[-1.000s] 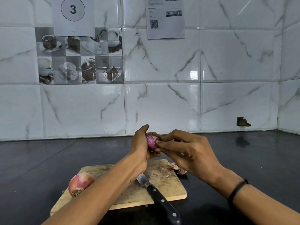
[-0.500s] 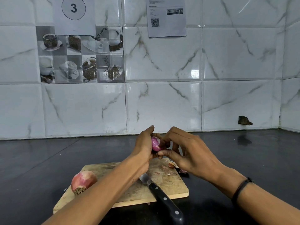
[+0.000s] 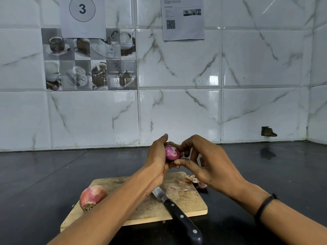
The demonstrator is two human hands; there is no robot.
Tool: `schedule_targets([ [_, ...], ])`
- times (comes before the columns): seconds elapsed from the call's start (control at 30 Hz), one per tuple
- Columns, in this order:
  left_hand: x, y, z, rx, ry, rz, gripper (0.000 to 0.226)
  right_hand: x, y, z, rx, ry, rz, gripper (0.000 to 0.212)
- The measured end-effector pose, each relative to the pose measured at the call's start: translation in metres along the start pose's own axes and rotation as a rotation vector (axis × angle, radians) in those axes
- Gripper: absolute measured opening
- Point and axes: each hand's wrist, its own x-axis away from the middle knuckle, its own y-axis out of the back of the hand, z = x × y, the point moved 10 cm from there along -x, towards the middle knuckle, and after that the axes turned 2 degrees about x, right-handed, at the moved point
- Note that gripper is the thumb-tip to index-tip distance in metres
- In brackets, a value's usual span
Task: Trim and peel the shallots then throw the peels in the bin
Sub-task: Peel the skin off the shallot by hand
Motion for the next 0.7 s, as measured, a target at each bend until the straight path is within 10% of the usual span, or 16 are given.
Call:
schedule_targets([
  [0.7, 0.008, 0.002, 0.01, 0.113, 0.041, -0.071, 0.034, 0.0, -0.007, 0.002, -0.057, -0.038, 0.054, 0.019],
])
